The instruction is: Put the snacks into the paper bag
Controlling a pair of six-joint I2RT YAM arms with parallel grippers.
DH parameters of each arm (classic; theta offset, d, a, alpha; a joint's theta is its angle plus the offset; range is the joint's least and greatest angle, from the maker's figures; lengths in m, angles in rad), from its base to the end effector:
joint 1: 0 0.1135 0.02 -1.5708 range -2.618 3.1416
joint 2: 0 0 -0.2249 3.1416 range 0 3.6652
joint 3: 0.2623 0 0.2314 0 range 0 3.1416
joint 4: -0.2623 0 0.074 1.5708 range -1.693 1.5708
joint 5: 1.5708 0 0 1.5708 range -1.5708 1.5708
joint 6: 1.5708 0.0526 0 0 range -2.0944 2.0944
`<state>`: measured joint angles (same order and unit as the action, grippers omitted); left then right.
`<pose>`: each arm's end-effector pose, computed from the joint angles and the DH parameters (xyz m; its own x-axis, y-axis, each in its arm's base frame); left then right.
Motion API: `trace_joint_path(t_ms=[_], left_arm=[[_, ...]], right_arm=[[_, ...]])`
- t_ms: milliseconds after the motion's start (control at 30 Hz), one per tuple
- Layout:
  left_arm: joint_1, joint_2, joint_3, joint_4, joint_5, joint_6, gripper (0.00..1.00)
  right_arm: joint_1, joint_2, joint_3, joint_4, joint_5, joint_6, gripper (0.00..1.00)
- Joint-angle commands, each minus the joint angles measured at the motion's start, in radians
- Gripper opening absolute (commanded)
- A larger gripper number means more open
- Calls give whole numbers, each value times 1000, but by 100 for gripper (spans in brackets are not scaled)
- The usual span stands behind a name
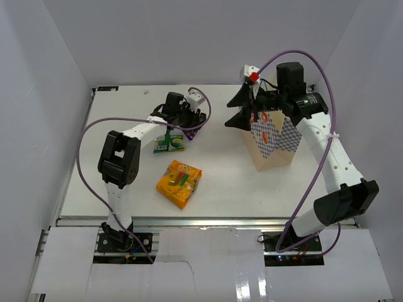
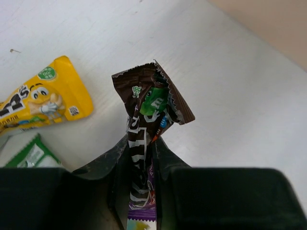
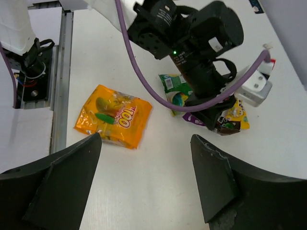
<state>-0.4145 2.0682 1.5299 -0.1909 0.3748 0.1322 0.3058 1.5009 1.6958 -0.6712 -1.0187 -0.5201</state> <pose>0.3965 -0.1955 0.1662 -0.5222 0.3638 -0.7714 0.6996 0.7000 -0.1435 0.2747 0.1337 0.3934 0.0576 -0.2551 -0.9652 -0.9804 0.1677 -0.1029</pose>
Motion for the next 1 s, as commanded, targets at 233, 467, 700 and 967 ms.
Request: trace_joint_path(t_ms=[233,467,700,967], left_arm=[[5,-381,-365,358,230,-496,29],[6,-488,-563,583,129,-869,25],[8,-591,-663,665,119,-858,28],[8,-709,-790,709,138,-858,30]], right_arm=[[145,12,-131,182,221,323,80],[231,30,-246,390,488,650,90],[239,90,-234,429,592,874,90],[248,199,-171,476,621,1034,90]])
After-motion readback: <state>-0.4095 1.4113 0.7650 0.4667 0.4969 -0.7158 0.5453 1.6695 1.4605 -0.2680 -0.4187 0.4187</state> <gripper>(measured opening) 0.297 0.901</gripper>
